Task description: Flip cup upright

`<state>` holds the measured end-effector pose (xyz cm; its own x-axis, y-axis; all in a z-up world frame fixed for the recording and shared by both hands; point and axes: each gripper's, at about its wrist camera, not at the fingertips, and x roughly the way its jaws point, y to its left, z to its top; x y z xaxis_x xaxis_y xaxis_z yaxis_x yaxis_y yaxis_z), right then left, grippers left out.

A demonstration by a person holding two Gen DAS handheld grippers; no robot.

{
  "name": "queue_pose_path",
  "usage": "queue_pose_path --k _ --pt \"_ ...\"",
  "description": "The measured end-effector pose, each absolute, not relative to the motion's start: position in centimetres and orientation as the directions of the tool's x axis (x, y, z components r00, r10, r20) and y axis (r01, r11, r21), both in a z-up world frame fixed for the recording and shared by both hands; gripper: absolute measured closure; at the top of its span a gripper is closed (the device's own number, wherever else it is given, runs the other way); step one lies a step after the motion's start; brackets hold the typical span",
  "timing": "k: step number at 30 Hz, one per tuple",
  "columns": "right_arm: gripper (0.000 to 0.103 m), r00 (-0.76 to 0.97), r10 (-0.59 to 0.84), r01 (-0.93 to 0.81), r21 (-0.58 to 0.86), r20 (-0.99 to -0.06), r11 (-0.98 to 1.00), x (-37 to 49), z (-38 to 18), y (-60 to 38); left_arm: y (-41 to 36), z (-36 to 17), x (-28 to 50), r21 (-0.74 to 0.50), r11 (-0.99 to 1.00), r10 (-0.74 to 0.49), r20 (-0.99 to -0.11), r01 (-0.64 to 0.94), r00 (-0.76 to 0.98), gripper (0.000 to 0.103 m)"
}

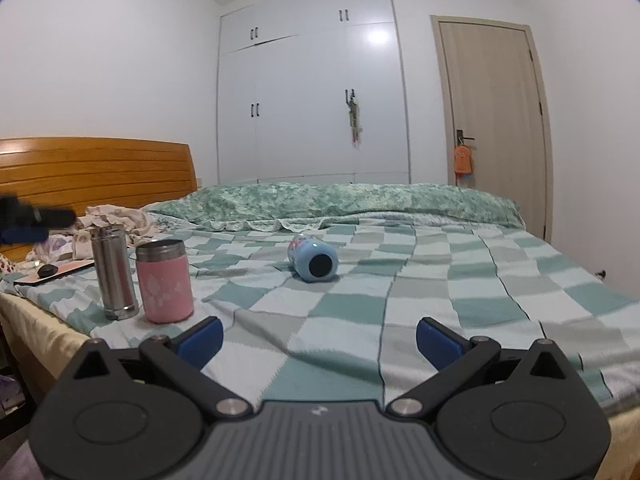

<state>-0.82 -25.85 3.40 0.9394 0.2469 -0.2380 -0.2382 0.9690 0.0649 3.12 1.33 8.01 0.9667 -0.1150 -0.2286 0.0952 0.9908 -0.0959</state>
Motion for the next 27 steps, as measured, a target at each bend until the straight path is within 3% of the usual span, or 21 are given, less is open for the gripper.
queue_pose_path --k 11,27 --pt "0.0 0.967 0.142 -0.148 -0.011 -0.213 0.989 -2.3 0.7 -26.1 -3.0 0.3 3.6 0.022 1.0 -0.005 -0.165 0.009 0.986 0.0" --pt "0.0 0.977 0.115 -0.114 0.013 -0.181 0.993 -2.4 0.2 -26.5 -3.0 -0.2 3.1 0.022 0.999 -0.027 -0.152 0.03 0.988 0.0"
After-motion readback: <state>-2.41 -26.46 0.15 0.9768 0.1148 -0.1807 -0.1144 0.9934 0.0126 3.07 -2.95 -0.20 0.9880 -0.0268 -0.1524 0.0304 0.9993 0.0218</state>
